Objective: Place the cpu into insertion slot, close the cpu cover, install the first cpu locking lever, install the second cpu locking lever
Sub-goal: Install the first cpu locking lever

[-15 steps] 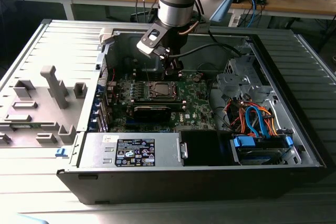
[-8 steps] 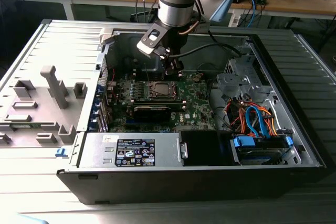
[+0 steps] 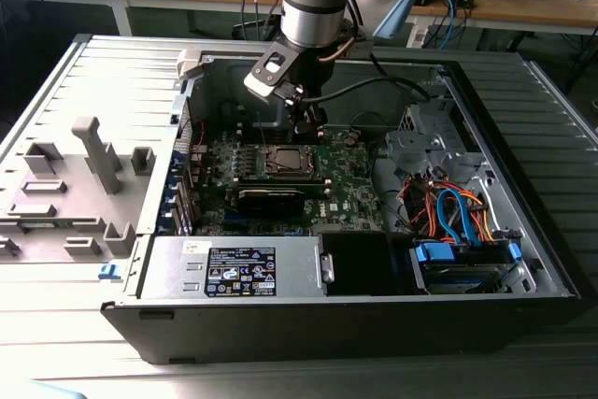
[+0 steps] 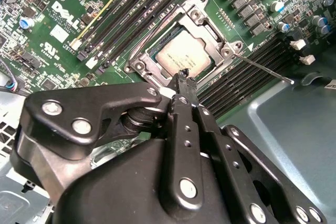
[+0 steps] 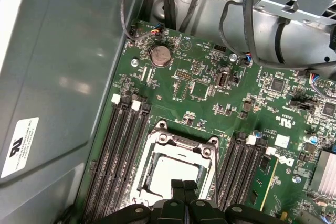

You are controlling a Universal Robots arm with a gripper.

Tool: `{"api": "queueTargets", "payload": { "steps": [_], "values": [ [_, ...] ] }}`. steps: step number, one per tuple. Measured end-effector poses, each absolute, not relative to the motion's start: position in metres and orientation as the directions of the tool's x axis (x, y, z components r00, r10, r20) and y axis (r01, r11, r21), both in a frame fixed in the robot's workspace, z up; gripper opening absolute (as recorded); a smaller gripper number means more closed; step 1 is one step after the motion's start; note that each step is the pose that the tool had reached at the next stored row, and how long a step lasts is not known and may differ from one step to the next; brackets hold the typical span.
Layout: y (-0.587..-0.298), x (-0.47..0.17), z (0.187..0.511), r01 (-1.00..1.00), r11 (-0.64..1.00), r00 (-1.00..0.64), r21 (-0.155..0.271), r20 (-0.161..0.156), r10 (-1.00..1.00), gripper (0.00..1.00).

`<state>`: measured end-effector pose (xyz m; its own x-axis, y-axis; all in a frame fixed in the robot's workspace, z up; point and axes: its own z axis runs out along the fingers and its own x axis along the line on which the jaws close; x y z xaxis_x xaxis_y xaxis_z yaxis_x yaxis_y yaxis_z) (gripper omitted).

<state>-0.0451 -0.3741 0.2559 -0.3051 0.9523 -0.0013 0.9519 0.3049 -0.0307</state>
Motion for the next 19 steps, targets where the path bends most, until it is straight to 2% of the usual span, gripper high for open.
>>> {"api": "queueTargets", "payload": {
  "steps": [19],
  "values": [
    [-0.3741,-0.0451,0.2559,0.945,0.325,-0.325,-0.031,-0.001,0.946,0.11]
  ]
}}
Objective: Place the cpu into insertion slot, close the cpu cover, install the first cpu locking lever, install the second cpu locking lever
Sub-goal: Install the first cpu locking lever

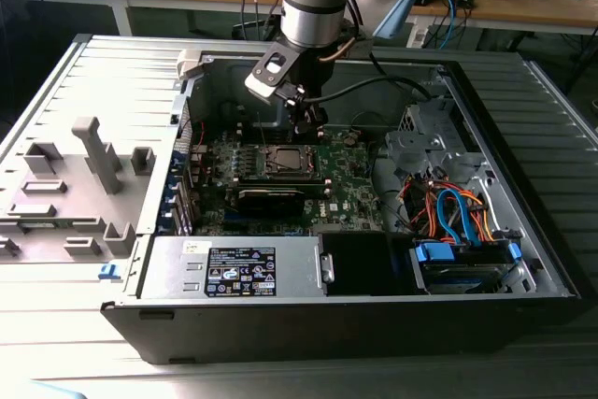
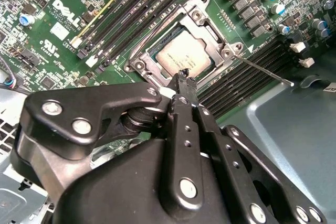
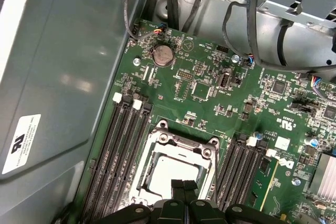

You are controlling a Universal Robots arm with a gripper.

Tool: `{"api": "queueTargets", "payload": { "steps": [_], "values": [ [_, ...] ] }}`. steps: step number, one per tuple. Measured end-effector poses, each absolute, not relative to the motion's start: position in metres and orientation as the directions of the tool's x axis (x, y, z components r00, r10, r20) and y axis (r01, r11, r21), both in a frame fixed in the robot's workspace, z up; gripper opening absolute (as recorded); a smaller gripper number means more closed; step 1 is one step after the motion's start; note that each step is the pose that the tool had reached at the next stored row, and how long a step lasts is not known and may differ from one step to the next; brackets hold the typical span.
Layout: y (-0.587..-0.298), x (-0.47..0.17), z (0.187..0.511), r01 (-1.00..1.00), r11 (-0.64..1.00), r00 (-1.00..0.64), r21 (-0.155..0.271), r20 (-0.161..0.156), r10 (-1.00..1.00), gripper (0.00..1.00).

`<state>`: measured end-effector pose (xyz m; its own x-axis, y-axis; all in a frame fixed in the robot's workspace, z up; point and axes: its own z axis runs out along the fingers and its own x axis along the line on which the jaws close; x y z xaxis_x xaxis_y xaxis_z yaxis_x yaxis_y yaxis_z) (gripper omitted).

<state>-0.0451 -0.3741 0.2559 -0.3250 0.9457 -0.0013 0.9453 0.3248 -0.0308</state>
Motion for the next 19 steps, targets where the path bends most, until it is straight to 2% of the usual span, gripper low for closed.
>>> {"api": "queueTargets", "payload": {
  "steps": [19],
  "values": [
    [-0.3741,-0.0451,0.2559,0.939,0.342,-0.342,-0.031,-0.001,0.94,0.11]
  ]
}}
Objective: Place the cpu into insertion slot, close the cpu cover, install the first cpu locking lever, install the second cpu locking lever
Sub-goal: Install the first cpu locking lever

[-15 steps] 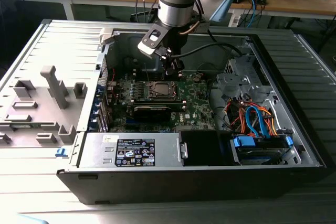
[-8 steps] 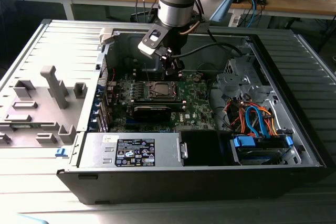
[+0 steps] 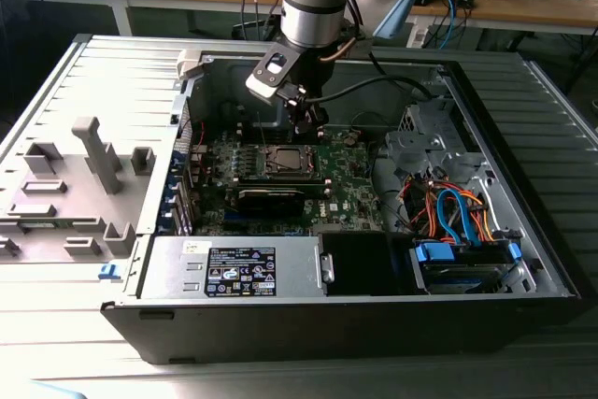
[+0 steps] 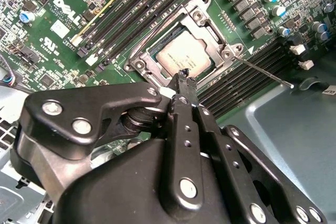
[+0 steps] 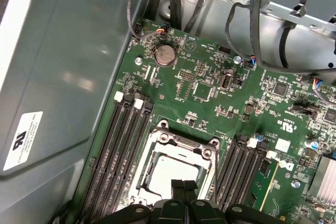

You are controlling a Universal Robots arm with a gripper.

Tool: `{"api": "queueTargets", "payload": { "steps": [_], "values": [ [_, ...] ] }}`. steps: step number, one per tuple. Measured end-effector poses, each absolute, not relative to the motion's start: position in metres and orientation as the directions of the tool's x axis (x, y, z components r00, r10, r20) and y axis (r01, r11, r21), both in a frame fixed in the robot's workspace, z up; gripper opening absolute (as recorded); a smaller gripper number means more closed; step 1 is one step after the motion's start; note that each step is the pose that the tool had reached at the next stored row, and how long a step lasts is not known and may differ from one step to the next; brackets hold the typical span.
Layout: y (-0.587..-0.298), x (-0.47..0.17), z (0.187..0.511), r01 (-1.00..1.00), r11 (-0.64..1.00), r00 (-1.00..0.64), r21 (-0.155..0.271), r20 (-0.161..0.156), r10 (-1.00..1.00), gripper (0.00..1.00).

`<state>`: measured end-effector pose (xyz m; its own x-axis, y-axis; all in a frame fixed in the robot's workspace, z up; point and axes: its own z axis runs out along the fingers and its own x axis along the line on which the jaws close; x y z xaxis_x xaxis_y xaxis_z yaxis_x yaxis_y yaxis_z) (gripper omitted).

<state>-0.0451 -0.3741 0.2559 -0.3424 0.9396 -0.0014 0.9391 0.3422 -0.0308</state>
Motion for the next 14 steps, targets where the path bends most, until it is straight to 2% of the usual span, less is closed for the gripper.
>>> {"api": "queueTargets", "payload": {
  "steps": [14],
  "values": [
    [-0.3741,-0.0451,0.2559,0.934,0.355,-0.355,-0.031,-0.001,0.935,0.11]
  ]
}}
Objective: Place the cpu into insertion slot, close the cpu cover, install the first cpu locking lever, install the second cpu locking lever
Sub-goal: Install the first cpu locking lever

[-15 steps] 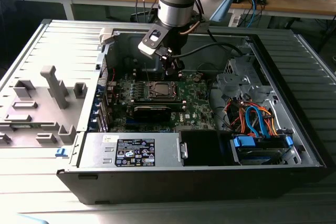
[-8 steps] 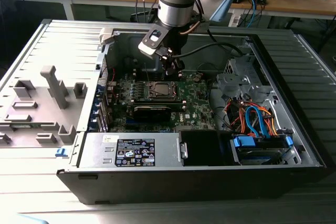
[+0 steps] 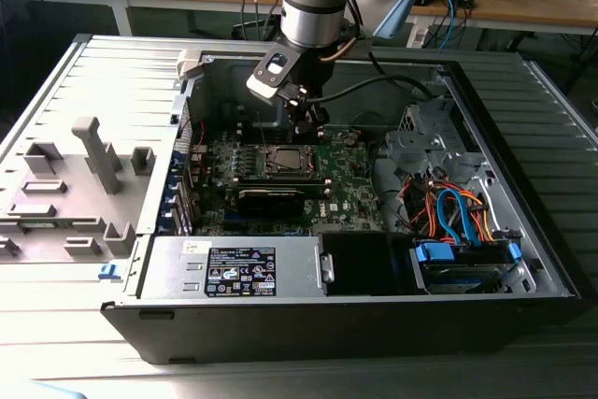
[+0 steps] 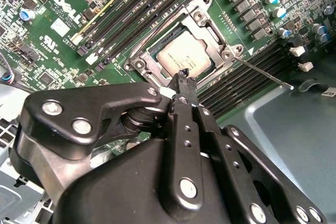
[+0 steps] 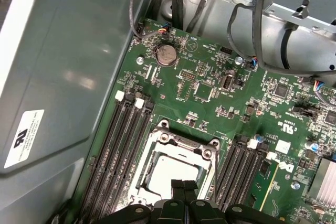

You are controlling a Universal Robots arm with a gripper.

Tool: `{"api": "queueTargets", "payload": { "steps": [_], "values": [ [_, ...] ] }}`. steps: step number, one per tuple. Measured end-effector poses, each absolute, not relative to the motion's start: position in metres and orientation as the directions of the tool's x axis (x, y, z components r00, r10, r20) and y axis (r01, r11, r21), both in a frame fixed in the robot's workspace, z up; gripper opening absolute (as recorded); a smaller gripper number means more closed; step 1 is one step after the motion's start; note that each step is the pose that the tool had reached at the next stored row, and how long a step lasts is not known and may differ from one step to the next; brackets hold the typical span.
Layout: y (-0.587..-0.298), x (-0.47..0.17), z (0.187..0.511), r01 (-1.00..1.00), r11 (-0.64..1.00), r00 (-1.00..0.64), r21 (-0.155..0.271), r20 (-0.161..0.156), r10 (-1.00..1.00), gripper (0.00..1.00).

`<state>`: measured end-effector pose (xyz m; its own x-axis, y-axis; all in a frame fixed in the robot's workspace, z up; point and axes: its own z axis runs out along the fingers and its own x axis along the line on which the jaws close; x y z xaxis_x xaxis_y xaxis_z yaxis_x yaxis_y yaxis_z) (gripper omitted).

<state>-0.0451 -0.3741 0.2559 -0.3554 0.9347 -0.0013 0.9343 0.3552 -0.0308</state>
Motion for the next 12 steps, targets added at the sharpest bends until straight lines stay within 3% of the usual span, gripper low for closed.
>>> {"api": "queueTargets", "payload": {
  "steps": [12],
  "values": [
    [-0.3741,-0.0451,0.2559,0.915,0.403,-0.403,-0.031,-0.001,0.915,0.11]
  ]
}}
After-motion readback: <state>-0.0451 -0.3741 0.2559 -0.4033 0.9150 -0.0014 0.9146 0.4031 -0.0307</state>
